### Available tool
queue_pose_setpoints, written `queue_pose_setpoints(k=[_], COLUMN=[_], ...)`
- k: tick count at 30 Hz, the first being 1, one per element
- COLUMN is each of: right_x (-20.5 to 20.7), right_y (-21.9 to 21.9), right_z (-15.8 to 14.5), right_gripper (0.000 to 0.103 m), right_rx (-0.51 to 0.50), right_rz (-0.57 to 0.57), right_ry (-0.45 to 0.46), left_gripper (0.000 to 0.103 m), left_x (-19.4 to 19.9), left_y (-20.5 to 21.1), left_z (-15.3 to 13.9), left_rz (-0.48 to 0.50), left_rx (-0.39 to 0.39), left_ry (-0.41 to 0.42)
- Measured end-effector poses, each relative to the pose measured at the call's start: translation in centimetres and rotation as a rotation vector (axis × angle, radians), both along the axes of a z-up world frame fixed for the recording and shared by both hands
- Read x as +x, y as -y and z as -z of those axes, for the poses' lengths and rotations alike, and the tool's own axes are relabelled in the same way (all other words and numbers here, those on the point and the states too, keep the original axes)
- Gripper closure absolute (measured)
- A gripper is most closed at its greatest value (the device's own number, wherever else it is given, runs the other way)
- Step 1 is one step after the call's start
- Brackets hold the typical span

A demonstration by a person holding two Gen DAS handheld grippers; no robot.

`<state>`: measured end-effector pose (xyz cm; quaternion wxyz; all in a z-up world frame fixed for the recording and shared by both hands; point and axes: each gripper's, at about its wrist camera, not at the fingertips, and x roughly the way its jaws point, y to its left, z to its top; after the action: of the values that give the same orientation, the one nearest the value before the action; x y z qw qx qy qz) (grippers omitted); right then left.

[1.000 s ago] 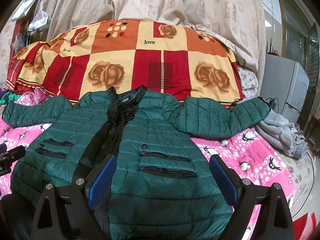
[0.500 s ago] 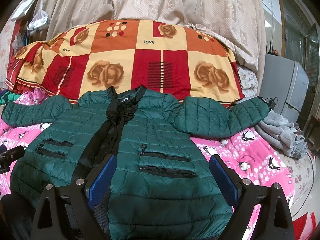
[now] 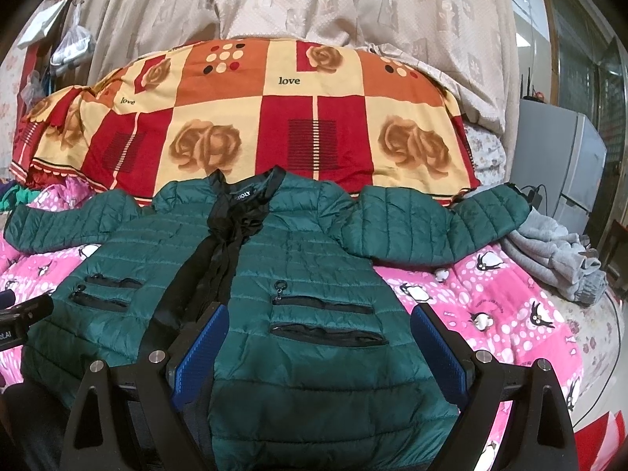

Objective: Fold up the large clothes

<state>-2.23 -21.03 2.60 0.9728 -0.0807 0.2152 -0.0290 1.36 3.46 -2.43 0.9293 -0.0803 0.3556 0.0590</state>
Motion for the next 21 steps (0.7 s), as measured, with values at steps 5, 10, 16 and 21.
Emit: queue_pose_setpoints(k=[5, 10, 16, 21], right_x=[0.08, 0.1, 0.07, -0.47], right_y=[-0.09, -0.53, -0.75, -0.7], right_z=[-0.05, -0.03, -0.29, -0.82], right_gripper=[0.011, 0.011, 0.011, 0.011], right_rx=[-0.004, -0.014, -0.011, 0.009], right_rz=[0.001, 0.001, 0.002, -0.004], right_ry=[-0.004, -0.006, 0.001, 0.013], left_gripper=[0.0, 0.0, 0.0, 0.0], left_x=[0.06, 0.17, 0.29, 0.5], left_y=[-0.03, -0.26, -0.49, -0.82], left_z=[-0.04, -0.02, 0.07, 0.15], left_rz=[0.001, -0.003, -0.003, -0.007], left_rx=[-0.005, -0.022, -0.024, -0.031], left_ry=[0.0, -0.002, -0.009, -0.016])
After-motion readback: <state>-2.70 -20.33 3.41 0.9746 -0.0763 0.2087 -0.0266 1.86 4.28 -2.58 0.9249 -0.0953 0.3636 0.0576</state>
